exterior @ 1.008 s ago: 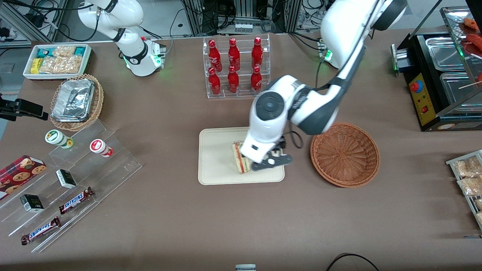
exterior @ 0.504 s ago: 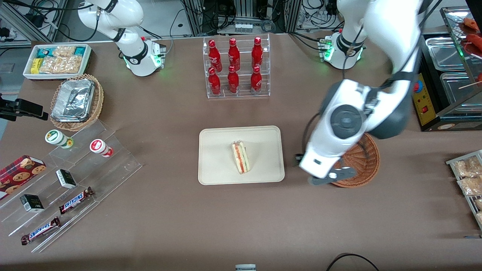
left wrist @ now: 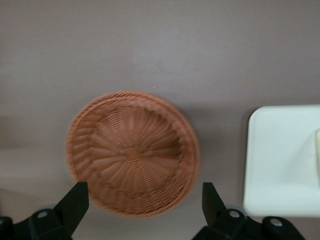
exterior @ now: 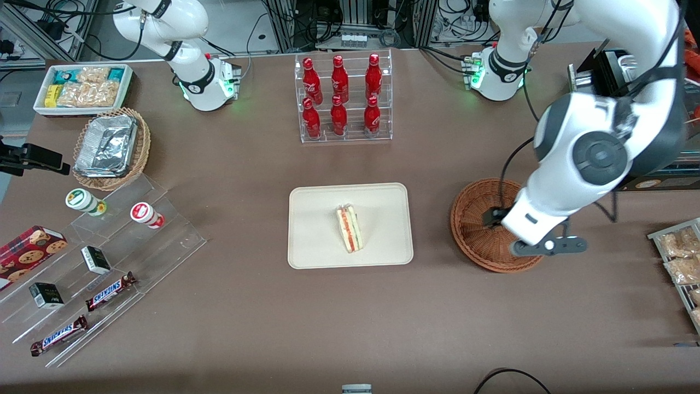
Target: Place sandwich from basket to tray
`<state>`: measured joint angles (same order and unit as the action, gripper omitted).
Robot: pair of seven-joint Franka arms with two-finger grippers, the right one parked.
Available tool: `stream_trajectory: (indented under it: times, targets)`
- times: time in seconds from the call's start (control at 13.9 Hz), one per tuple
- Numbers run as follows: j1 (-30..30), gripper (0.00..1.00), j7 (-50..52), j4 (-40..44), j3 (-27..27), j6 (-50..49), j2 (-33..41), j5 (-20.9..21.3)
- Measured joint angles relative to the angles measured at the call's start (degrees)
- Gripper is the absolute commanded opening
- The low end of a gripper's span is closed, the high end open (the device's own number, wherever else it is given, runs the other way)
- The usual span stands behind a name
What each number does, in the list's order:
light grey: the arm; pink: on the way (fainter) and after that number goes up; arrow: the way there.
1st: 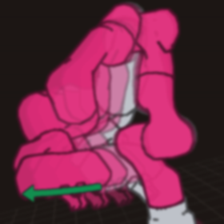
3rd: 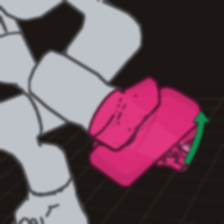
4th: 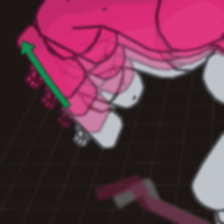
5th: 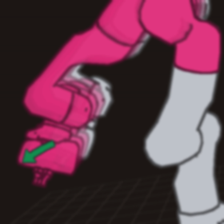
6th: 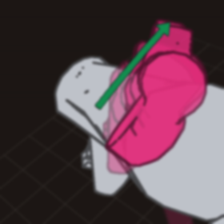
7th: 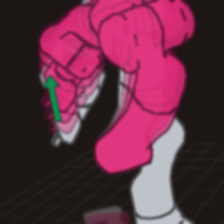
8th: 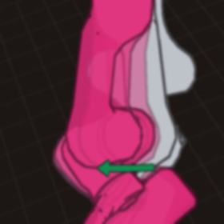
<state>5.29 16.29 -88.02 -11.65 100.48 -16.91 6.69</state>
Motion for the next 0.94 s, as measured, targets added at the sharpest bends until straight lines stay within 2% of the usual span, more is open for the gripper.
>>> stream_trajectory:
  times: [0.36, 0.72, 0.94]
  targets:
    - [-6.3, 1.00, -13.1, -0.6, -0.1, -8.7, 7.5, -3.8]
    - [-7.9, 1.00, -15.1, -1.2, 0.2, -13.6, 13.2, -4.1]
    - [-7.9, 1.00, -15.2, -1.3, 2.2, -15.8, 15.4, -4.1]
